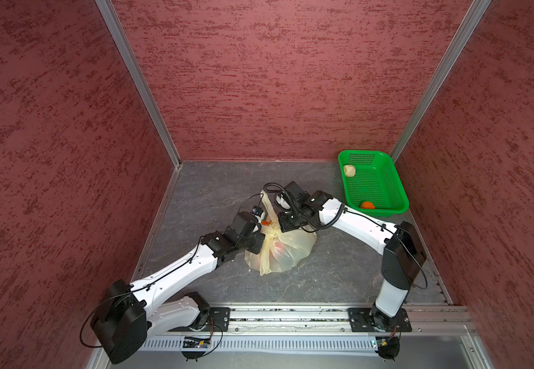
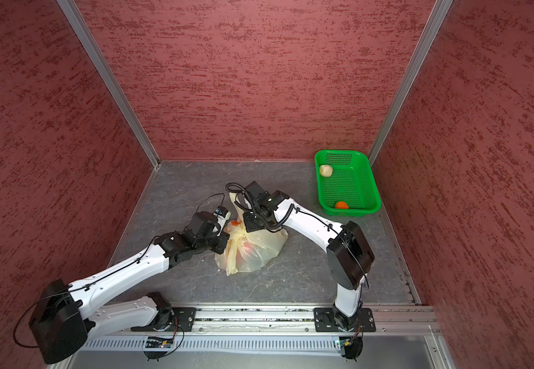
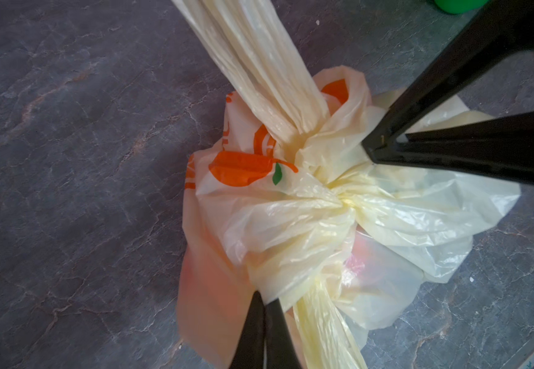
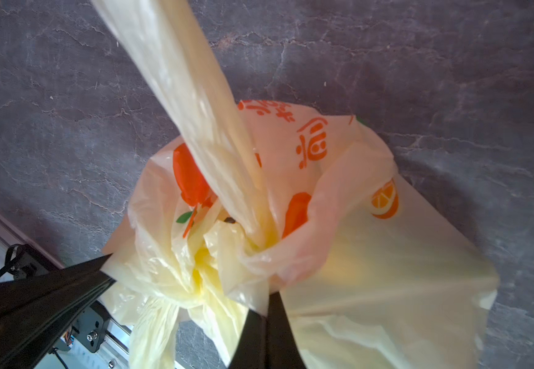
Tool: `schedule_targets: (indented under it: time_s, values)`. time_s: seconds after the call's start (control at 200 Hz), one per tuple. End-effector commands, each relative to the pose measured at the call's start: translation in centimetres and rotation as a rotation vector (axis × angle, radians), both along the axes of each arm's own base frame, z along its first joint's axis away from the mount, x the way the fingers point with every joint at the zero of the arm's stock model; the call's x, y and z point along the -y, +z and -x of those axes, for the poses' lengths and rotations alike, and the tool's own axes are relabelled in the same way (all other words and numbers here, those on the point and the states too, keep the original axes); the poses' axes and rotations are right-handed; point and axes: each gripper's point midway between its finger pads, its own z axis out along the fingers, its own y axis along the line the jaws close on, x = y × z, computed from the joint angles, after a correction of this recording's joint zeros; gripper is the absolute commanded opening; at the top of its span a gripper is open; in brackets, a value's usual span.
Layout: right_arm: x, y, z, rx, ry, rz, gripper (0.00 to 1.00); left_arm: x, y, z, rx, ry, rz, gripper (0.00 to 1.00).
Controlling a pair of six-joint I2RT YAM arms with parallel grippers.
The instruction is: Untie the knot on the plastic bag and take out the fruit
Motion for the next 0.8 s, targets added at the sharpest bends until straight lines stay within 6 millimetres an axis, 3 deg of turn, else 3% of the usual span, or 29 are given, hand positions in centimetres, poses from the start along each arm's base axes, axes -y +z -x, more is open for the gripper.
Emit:
schedule_targets:
  time_s: [0.0,0.281,0.441,0.656,0.791]
  values:
    - [3.8,1.8,-0.7,0.056,-0.117,0.011,0.0,-0.6,1.1,-0.6,0.025,0.04,0.063,0.0]
    - [15.5,1.5,0.5,0.061,-0.443,-0.023,0.0,-2.4,0.7,-1.4,-0.029,0.123,0.175,0.0]
    - [20.5,0.5,1.5,0.04,-0.626,-0.056,0.0,-2.6,-0.1,-1.4,-0.065,0.146,0.217,0.0]
    - [23.3,-1.3,2.8,-0.003,-0.743,-0.03,0.0,-3.1,-1.3,-1.4,-0.111,0.185,0.263,0.0]
    - [23.3,-1.2,2.7,0.0,-0.729,-0.027,0.0,-3.4,-1.8,-1.5,-0.141,0.208,0.303,0.0]
